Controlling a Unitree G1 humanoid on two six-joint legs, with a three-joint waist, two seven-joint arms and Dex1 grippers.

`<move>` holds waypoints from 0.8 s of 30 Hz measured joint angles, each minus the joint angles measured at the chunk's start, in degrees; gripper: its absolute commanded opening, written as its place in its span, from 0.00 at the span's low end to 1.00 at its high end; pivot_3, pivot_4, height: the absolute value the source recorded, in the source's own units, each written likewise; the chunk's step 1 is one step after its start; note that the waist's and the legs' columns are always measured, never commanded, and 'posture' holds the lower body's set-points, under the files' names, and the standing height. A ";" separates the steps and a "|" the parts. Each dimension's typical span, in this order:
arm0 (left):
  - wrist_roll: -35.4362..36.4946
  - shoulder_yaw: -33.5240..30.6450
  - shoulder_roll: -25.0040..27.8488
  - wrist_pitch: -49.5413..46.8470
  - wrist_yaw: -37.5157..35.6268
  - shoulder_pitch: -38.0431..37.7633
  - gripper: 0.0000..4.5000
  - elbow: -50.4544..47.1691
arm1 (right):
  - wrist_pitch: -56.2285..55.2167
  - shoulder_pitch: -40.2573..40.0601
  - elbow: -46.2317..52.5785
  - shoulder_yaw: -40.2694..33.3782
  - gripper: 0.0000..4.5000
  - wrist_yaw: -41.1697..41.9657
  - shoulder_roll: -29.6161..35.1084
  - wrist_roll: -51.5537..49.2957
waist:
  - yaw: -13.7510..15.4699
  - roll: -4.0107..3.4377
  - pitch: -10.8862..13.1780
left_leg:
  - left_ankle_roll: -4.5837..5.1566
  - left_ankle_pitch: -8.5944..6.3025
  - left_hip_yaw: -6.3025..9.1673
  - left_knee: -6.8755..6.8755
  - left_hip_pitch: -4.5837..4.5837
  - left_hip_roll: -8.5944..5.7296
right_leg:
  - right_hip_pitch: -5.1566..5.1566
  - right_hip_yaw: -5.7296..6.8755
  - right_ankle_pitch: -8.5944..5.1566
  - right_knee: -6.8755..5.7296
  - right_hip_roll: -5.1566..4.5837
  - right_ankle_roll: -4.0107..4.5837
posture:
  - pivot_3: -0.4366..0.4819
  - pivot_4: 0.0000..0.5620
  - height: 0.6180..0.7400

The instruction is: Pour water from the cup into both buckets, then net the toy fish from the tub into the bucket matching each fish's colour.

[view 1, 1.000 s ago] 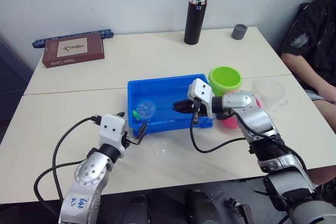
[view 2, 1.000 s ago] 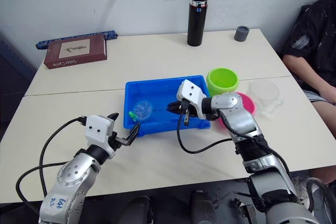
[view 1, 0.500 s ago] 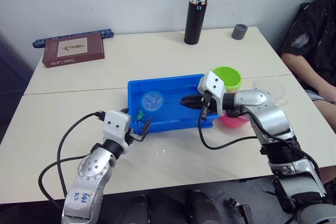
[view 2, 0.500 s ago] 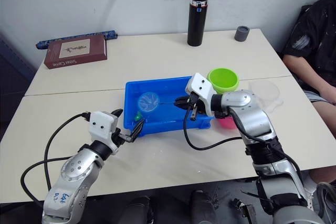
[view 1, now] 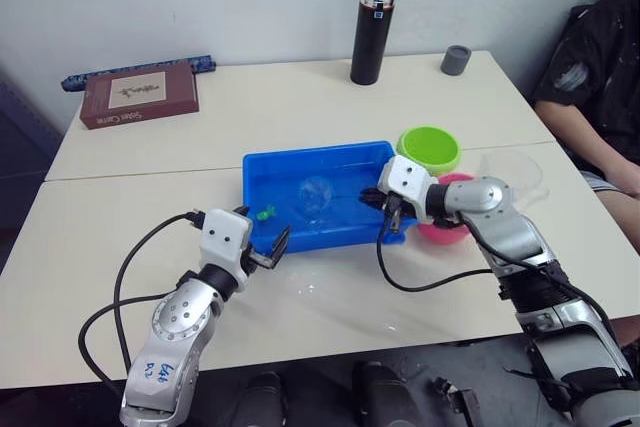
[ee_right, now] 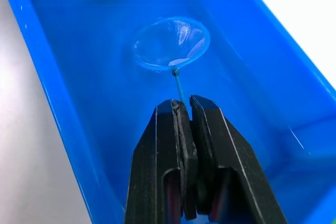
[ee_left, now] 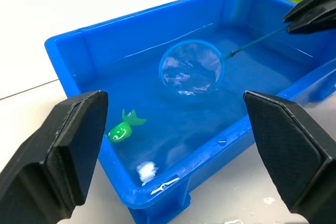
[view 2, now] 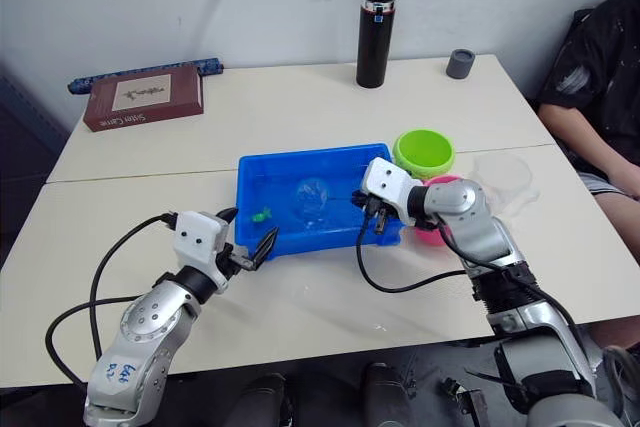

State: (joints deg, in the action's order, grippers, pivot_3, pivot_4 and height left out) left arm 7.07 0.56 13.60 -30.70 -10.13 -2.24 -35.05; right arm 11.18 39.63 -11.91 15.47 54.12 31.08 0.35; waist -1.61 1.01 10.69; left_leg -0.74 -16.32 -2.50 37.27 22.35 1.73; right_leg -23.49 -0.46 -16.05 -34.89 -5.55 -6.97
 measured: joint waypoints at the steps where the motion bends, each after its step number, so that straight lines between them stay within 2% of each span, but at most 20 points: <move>1: -0.01 0.01 -0.07 0.09 0.04 -0.02 0.99 0.00 | -0.53 0.19 -0.95 0.29 0.00 0.01 -0.19 0.45 | 0.02 0.00 0.00 | 0.00 0.00 -0.01 0.00 0.00 0.00 | 0.00 0.00 0.00 0.00 -0.01 0.00 | 0.48 0.27 1.00; 24: -0.69 0.46 -1.55 0.18 1.27 -1.15 0.99 -0.20 | -3.83 2.94 -7.88 2.42 0.00 0.28 -7.63 3.18 | 0.00 0.00 0.00 | 0.00 0.00 0.02 -0.02 0.00 0.02 | -0.01 0.01 0.00 -0.02 -0.02 0.00 | 0.48 0.27 1.00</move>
State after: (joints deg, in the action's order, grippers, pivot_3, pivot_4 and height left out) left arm 6.38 1.02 12.05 -30.53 -8.87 -3.40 -35.26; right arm 7.35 42.56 -19.79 17.89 54.39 23.45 3.53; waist -1.61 1.01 10.69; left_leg -0.74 -16.32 -2.47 37.25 22.35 1.75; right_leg -23.49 -0.45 -16.05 -34.90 -5.57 -6.97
